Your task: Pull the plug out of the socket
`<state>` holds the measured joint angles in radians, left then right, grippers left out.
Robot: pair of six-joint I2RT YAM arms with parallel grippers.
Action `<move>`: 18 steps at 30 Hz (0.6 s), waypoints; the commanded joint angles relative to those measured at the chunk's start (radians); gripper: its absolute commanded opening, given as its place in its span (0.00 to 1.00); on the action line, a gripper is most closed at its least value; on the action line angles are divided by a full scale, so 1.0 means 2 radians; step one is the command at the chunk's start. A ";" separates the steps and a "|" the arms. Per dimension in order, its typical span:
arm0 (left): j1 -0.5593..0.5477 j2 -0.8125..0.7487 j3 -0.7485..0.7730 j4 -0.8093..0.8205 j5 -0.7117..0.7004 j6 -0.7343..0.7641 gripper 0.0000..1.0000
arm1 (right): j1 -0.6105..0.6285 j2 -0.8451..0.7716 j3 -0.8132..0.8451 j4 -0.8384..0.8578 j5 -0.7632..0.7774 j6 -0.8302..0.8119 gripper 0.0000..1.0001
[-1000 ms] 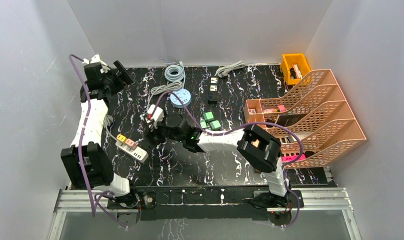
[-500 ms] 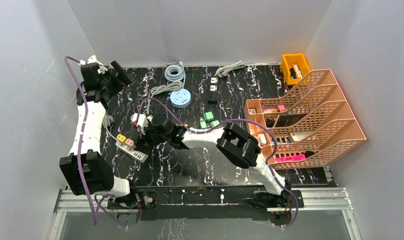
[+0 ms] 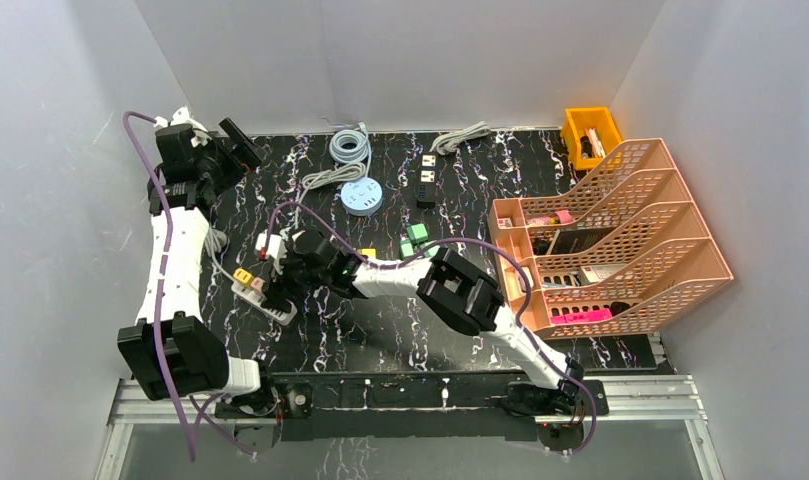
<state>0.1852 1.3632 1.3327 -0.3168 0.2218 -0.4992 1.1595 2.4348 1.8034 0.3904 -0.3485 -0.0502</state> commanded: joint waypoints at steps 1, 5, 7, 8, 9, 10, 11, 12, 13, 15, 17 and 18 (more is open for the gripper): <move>0.001 -0.022 0.026 -0.018 -0.008 0.009 0.99 | -0.002 0.013 0.040 0.018 -0.019 0.006 0.91; 0.001 -0.023 0.025 -0.020 -0.017 0.014 0.98 | -0.001 0.024 0.052 0.019 -0.024 0.006 0.89; 0.001 -0.023 0.025 -0.022 -0.023 0.017 0.98 | -0.002 0.030 0.057 0.021 -0.026 0.005 0.84; 0.001 -0.023 0.025 -0.024 -0.027 0.018 0.98 | -0.002 0.033 0.062 0.020 -0.031 0.005 0.74; 0.001 -0.023 0.025 -0.025 -0.030 0.020 0.98 | -0.003 0.037 0.068 0.016 -0.036 0.004 0.61; 0.001 -0.023 0.026 -0.026 -0.033 0.021 0.98 | -0.005 0.042 0.078 0.009 -0.042 0.003 0.34; 0.001 -0.023 0.027 -0.028 -0.037 0.023 0.98 | -0.006 0.045 0.086 0.002 -0.039 0.004 0.03; 0.001 -0.023 0.027 -0.030 -0.042 0.024 0.98 | -0.008 0.045 0.087 0.001 -0.037 0.007 0.00; 0.001 -0.023 0.027 -0.031 -0.045 0.025 0.99 | -0.011 0.041 0.085 0.001 -0.034 0.009 0.00; 0.001 -0.022 0.025 -0.031 -0.052 0.027 0.98 | -0.023 0.022 0.068 0.018 -0.029 0.029 0.00; 0.001 -0.022 0.020 -0.024 -0.054 0.027 0.99 | -0.045 -0.009 0.027 0.068 -0.029 0.069 0.00; 0.001 -0.022 0.017 -0.018 -0.050 0.026 0.98 | -0.057 -0.026 0.000 0.095 -0.028 0.090 0.00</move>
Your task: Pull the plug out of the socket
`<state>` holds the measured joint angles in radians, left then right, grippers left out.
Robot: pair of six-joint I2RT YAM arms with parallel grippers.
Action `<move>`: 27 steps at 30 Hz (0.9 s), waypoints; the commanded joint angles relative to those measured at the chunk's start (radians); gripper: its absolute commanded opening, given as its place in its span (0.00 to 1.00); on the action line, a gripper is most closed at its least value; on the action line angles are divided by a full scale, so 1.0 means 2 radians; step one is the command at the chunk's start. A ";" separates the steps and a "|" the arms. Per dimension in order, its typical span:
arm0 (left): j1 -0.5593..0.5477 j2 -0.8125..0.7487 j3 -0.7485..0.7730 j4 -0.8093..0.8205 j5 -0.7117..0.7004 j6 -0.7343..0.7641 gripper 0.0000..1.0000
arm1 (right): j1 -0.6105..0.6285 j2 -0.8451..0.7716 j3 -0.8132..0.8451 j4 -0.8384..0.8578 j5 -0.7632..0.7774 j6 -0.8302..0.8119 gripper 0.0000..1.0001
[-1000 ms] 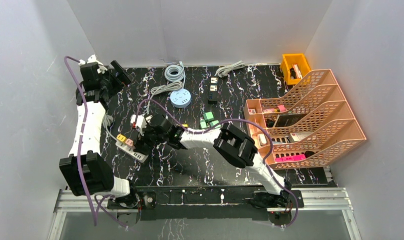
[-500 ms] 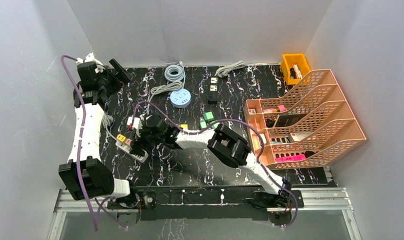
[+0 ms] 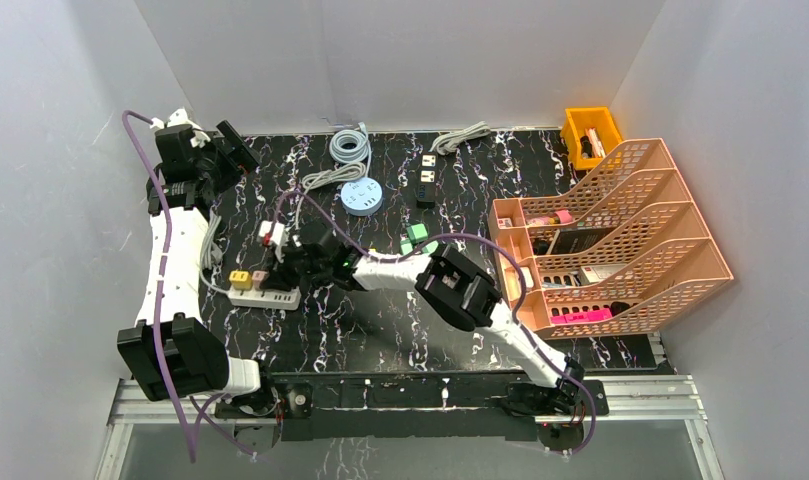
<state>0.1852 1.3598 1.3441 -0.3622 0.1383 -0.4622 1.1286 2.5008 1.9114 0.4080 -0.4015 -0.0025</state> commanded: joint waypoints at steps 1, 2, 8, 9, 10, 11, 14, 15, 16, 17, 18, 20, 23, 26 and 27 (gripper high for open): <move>0.001 -0.018 0.009 0.011 -0.004 0.006 0.98 | -0.054 -0.075 -0.070 0.108 -0.003 0.087 0.00; 0.001 -0.017 0.005 0.017 0.004 0.003 0.98 | -0.067 -0.091 -0.083 0.128 -0.003 0.105 0.00; 0.001 -0.009 -0.010 0.053 0.053 -0.013 0.98 | -0.125 -0.162 -0.142 0.259 0.003 0.209 0.00; 0.001 -0.008 -0.012 0.060 0.063 -0.016 0.98 | -0.134 -0.166 -0.146 0.278 0.005 0.235 0.00; 0.001 -0.007 -0.015 0.068 0.078 -0.018 0.98 | -0.140 -0.170 -0.147 0.288 0.009 0.248 0.00; 0.001 -0.004 -0.017 0.076 0.096 -0.018 0.99 | -0.144 -0.171 -0.146 0.293 0.018 0.256 0.00; 0.001 0.008 -0.018 0.092 0.146 -0.021 0.98 | -0.151 -0.173 -0.137 0.289 0.064 0.260 0.00; 0.001 0.017 -0.016 0.093 0.155 -0.022 0.97 | -0.153 -0.173 -0.133 0.287 0.076 0.260 0.00; 0.001 0.025 -0.016 0.094 0.161 -0.024 0.96 | -0.155 -0.173 -0.129 0.287 0.084 0.260 0.00; 0.001 0.030 -0.015 0.096 0.166 -0.026 0.96 | -0.155 -0.174 -0.126 0.288 0.094 0.260 0.00; 0.001 0.034 -0.015 0.098 0.171 -0.029 0.96 | -0.155 -0.176 -0.124 0.289 0.101 0.259 0.00; 0.001 0.043 -0.016 0.106 0.183 -0.039 0.96 | -0.155 -0.177 -0.119 0.292 0.107 0.258 0.00; 0.001 0.059 -0.023 0.134 0.220 -0.066 0.96 | -0.156 -0.176 -0.118 0.307 0.119 0.261 0.00; 0.001 0.080 -0.023 0.148 0.250 -0.089 0.95 | -0.155 -0.174 -0.117 0.334 0.145 0.265 0.00; 0.001 0.085 -0.024 0.152 0.257 -0.095 0.94 | -0.155 -0.173 -0.113 0.338 0.153 0.263 0.00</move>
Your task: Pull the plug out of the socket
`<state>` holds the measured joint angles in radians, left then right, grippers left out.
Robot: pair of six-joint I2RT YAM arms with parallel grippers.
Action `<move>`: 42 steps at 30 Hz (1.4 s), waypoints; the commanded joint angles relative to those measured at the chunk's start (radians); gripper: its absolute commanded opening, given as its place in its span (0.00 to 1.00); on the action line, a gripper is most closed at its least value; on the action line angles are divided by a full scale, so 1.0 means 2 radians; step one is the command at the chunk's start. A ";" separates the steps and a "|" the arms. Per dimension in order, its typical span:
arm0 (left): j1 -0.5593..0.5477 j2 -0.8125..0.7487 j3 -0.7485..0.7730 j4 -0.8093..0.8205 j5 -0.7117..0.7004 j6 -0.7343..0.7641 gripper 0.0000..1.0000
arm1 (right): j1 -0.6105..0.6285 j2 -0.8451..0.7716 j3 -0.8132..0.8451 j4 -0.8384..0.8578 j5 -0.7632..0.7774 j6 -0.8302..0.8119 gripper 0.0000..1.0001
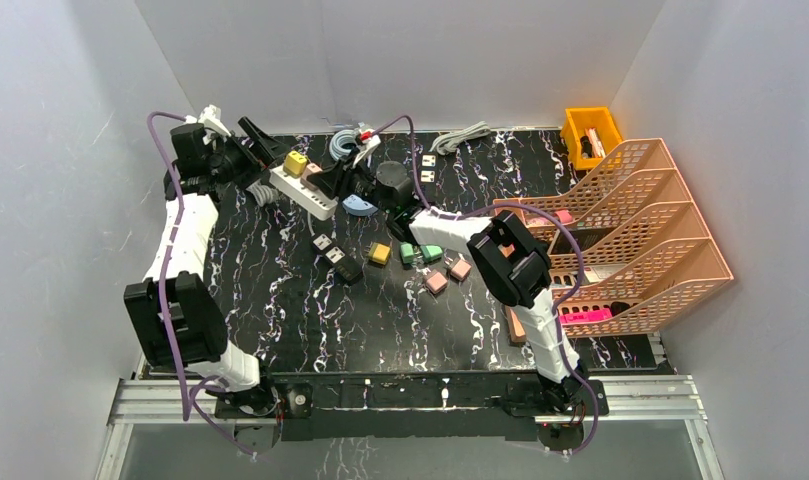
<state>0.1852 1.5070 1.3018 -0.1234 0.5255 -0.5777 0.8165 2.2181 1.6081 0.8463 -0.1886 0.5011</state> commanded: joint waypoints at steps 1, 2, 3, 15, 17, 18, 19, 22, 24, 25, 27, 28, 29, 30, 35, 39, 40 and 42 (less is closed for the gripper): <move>0.001 0.015 -0.004 0.037 0.068 -0.044 0.94 | 0.001 -0.031 0.043 0.121 0.057 0.009 0.00; 0.001 0.018 -0.005 0.041 0.071 -0.048 0.93 | 0.000 -0.030 0.047 0.126 0.066 0.005 0.00; 0.001 0.019 -0.007 0.046 0.074 -0.053 0.93 | 0.000 -0.028 0.051 0.130 0.074 0.002 0.00; 0.001 0.020 -0.017 0.076 0.099 -0.081 0.92 | 0.013 -0.005 0.071 0.172 0.148 -0.059 0.00; 0.001 0.015 -0.017 0.074 0.096 -0.082 0.92 | 0.014 -0.002 0.080 0.165 0.156 -0.076 0.00; 0.001 0.013 -0.016 0.072 0.094 -0.081 0.92 | 0.014 -0.001 0.081 0.164 0.158 -0.084 0.00; 0.001 0.010 -0.016 0.070 0.092 -0.080 0.93 | 0.014 0.000 0.079 0.164 0.161 -0.090 0.00; 0.001 0.008 -0.016 0.064 0.085 -0.076 0.93 | 0.014 0.000 0.074 0.164 0.175 -0.103 0.00; 0.001 0.013 -0.015 0.063 0.086 -0.077 0.93 | 0.014 0.001 0.073 0.164 0.188 -0.110 0.00; 0.001 0.015 -0.014 0.063 0.088 -0.078 0.93 | 0.014 0.001 0.072 0.165 0.198 -0.115 0.00; 0.001 0.015 -0.015 0.062 0.087 -0.081 0.93 | 0.014 0.003 0.071 0.167 0.217 -0.130 0.00; 0.001 0.014 -0.016 0.064 0.087 -0.083 0.93 | 0.015 0.004 0.070 0.171 0.226 -0.140 0.00; 0.001 0.014 -0.018 0.070 0.090 -0.088 0.93 | 0.014 0.004 0.068 0.175 0.233 -0.146 0.00; 0.001 0.015 -0.020 0.076 0.094 -0.094 0.93 | 0.014 0.005 0.067 0.178 0.234 -0.150 0.00; 0.000 0.034 -0.039 0.131 0.119 -0.139 0.92 | 0.017 0.004 0.070 0.182 0.218 -0.139 0.00; -0.005 0.046 -0.051 0.168 0.122 -0.164 0.91 | 0.025 0.004 0.077 0.186 0.208 -0.139 0.00; -0.008 0.049 -0.052 0.173 0.122 -0.168 0.91 | 0.028 0.004 0.078 0.186 0.206 -0.140 0.00; -0.017 0.059 -0.048 0.178 0.122 -0.169 0.91 | 0.031 0.004 0.078 0.186 0.203 -0.139 0.00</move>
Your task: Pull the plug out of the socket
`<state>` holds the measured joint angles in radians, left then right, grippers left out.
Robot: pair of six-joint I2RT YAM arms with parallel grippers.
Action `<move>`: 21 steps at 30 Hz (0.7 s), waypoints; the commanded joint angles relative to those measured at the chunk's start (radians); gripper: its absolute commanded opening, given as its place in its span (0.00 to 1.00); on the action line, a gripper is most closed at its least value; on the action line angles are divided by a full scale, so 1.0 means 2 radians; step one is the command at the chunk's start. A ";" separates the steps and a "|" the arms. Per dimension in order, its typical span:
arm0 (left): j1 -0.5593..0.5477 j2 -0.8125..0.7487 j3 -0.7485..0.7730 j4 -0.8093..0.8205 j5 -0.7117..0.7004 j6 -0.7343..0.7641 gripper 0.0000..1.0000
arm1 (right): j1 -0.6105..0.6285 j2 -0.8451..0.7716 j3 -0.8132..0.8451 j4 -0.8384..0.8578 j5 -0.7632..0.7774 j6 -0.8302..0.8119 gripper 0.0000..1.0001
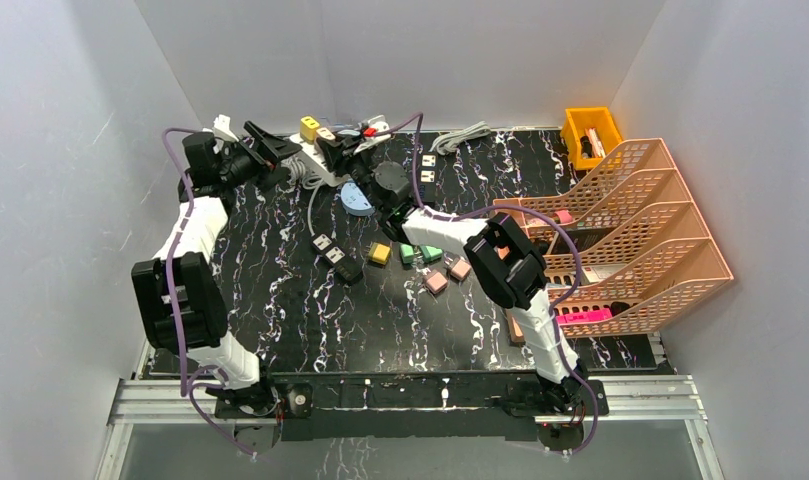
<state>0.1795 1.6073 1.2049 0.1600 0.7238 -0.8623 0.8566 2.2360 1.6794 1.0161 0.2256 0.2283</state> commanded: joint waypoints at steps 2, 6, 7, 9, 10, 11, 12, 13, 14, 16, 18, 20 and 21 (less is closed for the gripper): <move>-0.022 0.019 0.003 0.043 0.024 -0.030 0.90 | 0.014 -0.008 0.038 0.105 -0.003 -0.002 0.00; -0.028 0.032 -0.006 0.089 0.036 -0.059 0.86 | 0.023 -0.017 0.022 0.115 -0.009 -0.003 0.00; -0.029 0.035 -0.008 0.096 0.038 -0.063 0.83 | 0.025 -0.018 0.018 0.117 -0.009 -0.007 0.00; -0.029 0.036 -0.011 0.106 0.042 -0.067 0.64 | 0.028 -0.021 0.014 0.122 -0.009 -0.013 0.00; -0.029 0.035 -0.015 0.114 0.041 -0.071 0.50 | 0.029 -0.022 0.013 0.124 -0.010 -0.014 0.00; -0.029 0.033 -0.019 0.121 0.041 -0.075 0.37 | 0.030 -0.022 0.013 0.123 -0.012 -0.014 0.00; -0.029 0.031 -0.023 0.127 0.040 -0.078 0.23 | 0.029 -0.023 0.014 0.123 -0.017 -0.014 0.00; -0.029 0.029 -0.025 0.131 0.040 -0.078 0.05 | 0.030 -0.025 0.014 0.121 -0.022 -0.015 0.00; -0.029 0.025 -0.029 0.134 0.037 -0.077 0.00 | 0.030 -0.027 0.013 0.121 -0.029 -0.014 0.00; -0.029 0.018 -0.034 0.139 0.031 -0.076 0.00 | 0.030 -0.033 0.011 0.118 -0.049 -0.014 0.00; -0.028 0.015 -0.034 0.130 0.022 -0.069 0.00 | 0.030 -0.042 0.006 0.109 -0.056 -0.015 0.00; -0.028 0.012 -0.033 0.116 0.012 -0.056 0.00 | 0.028 -0.055 0.001 0.096 -0.060 -0.014 0.00; -0.027 0.011 -0.032 0.108 0.006 -0.050 0.00 | 0.025 -0.063 -0.003 0.089 -0.070 -0.007 0.00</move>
<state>0.1284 1.6806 1.1320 0.3759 0.7586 -1.0042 0.9005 2.2238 1.6714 1.0954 0.1612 0.1925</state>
